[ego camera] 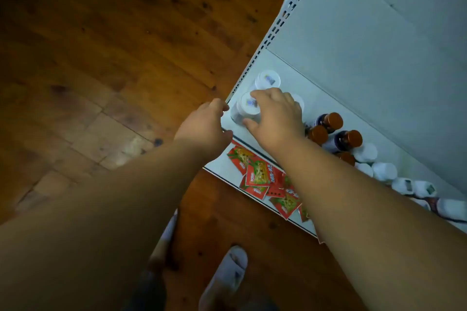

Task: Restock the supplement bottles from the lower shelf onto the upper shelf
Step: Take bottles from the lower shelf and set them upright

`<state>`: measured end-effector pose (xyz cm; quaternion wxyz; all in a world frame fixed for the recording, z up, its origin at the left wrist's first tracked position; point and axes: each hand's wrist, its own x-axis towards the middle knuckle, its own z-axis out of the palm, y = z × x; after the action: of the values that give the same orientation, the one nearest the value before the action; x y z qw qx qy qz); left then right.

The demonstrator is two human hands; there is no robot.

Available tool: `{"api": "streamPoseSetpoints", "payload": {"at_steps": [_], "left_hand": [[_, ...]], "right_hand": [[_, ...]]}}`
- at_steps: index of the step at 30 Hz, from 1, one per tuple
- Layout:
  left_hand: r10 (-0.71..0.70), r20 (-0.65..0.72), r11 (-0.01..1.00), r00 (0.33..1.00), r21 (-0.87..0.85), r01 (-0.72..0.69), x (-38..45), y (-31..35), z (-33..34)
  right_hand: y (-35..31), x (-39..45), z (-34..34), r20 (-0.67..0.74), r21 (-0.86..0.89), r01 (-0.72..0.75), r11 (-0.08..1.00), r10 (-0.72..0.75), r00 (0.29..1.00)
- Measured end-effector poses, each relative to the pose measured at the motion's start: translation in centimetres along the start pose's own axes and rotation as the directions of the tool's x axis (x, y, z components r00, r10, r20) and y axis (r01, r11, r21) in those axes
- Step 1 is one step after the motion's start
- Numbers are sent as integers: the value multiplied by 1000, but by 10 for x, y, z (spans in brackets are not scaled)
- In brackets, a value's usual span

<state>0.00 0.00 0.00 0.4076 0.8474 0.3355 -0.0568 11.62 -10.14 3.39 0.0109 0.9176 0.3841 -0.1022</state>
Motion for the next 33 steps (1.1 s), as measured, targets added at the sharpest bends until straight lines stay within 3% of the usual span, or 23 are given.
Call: {"api": "streamPoseSetpoints", "payload": {"at_steps": [5,8,10,12,16,20,25,28,33], "left_hand": [[-10,3,1000,1000,-21,10,10,-10,12],[-3,-26,999,1000,-33,2,1,-12,1],[34,-32,999,999,-36,-35,-19,-7,-15],[86,-5,994,996,-63,-86,-50,10,-35],[159,71,984,985,-93,-152,-132,71,-88],[239,196,961,951,-190,-202,-213,129,-127],[362,411,925,837,-272,-266,-270,199,-150],[397,576,889,715,-436,-143,-289,234,-149],[490,697,863,524,-470,-182,-326,295,-121]], "right_hand": [[-14,16,4,10,-66,8,998,-8,1000],[-19,6,-9,11,178,-64,982,63,998],[-23,-18,-27,71,512,-152,845,135,988],[-28,-54,-54,185,709,-253,658,173,967],[-29,-129,-124,252,812,-356,463,272,929],[-20,-212,-202,253,832,-377,406,327,910],[-9,-288,-269,130,893,-325,313,512,849],[-1,-328,-288,90,938,-287,192,667,740],[27,-403,-310,13,984,-155,86,837,547]]}}
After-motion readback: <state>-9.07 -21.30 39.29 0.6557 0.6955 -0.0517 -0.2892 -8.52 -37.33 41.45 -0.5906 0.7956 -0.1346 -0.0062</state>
